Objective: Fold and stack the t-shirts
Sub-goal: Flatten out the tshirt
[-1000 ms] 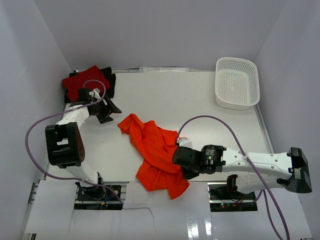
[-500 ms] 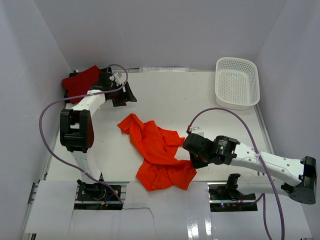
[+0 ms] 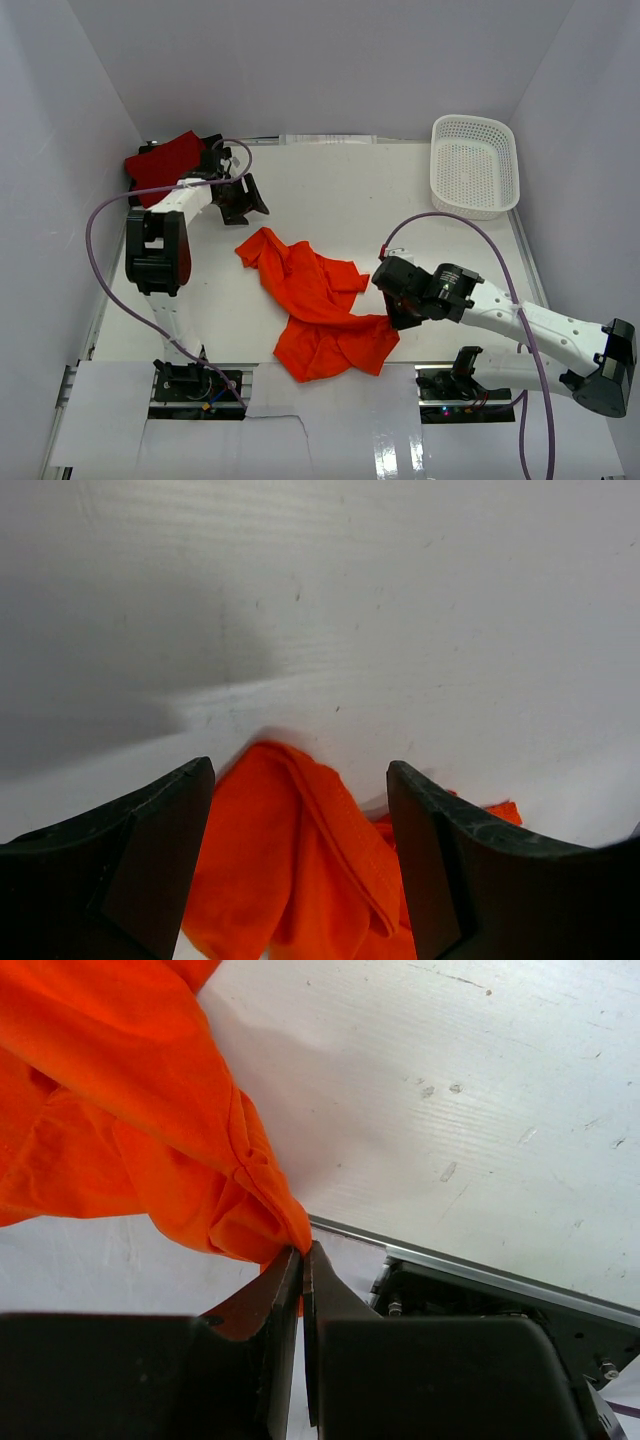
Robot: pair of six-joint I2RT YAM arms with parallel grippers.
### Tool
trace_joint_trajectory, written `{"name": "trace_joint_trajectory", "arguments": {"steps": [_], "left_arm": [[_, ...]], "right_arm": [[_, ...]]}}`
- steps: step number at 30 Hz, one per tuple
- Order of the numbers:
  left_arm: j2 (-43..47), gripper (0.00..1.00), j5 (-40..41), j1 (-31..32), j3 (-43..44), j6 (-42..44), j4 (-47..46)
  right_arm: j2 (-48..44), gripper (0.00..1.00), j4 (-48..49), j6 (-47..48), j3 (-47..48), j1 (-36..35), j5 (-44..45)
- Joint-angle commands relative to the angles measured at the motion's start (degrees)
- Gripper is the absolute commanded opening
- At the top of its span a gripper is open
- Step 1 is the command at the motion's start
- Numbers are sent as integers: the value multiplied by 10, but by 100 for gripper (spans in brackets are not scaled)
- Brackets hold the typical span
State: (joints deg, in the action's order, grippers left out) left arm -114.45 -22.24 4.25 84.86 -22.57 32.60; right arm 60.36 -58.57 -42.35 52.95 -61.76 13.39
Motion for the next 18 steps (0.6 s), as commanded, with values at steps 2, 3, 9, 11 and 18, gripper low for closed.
{"name": "trace_joint_trajectory", "arguments": {"steps": [2,3,9,11,18], "left_arm": [[84,80,18,0,-44,-5,11],[91,80,22,0,-52,-1,11],[123,80,49,-3,-125,17,0],[120,80,44,-3,-138,23,-9],[72,79,20,-3,-137,24,-17]], "right_arm": [[-8,8,-8,29,0,19,-1],[-7,8,-8,31,0,21,-2],[-4,8,-7,46,7,33,-6],[-3,8,-5,51,7,37,-7],[-6,8,-5,53,7,42,-12]]}}
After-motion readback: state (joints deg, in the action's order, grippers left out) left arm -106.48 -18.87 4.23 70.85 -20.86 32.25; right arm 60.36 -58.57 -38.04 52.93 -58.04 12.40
